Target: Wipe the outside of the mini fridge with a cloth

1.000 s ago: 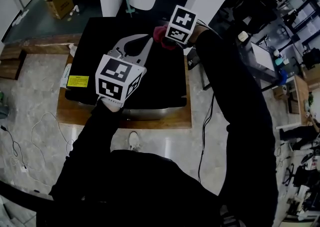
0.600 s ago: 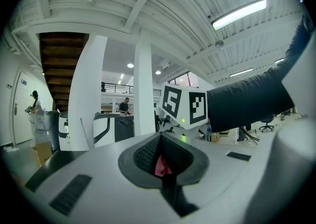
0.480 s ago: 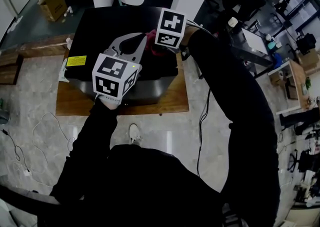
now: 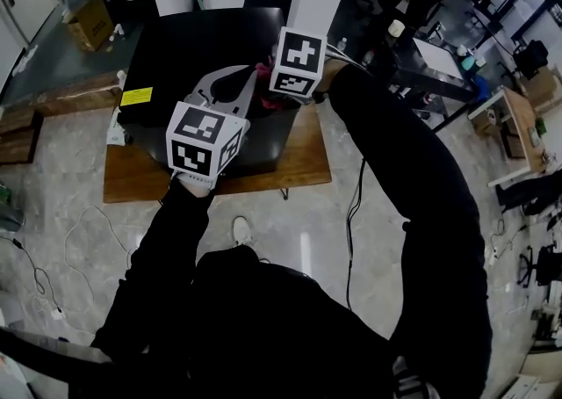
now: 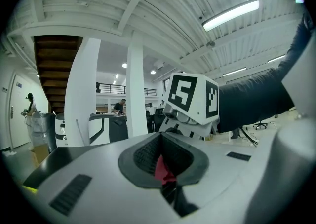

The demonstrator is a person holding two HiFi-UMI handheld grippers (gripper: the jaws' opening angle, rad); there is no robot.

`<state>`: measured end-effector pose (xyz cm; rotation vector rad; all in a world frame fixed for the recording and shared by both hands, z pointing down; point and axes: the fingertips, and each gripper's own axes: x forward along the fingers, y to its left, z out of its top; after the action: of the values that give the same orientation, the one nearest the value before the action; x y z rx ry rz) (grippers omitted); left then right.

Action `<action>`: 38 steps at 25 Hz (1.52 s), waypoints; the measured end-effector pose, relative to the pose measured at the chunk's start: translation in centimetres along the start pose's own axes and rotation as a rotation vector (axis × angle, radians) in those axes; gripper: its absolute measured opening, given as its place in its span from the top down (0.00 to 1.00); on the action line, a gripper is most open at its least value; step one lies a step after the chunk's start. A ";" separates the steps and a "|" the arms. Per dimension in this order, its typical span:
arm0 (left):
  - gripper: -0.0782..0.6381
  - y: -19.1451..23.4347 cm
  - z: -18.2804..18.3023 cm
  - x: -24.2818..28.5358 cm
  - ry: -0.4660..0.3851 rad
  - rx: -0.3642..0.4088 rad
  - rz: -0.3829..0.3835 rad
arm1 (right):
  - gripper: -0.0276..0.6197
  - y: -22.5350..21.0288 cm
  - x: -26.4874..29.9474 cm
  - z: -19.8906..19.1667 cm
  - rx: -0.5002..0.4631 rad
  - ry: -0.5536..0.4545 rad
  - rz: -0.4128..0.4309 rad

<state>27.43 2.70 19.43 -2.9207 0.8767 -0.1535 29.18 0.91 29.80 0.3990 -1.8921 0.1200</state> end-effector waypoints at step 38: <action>0.89 -14.7 -8.5 17.2 -0.047 -0.155 -0.051 | 0.82 -7.8 -0.3 -15.6 0.277 -1.209 -0.150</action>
<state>48.64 4.98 30.73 -3.0769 0.8437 -0.0212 45.78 -2.03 34.19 0.9399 -3.0275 0.0320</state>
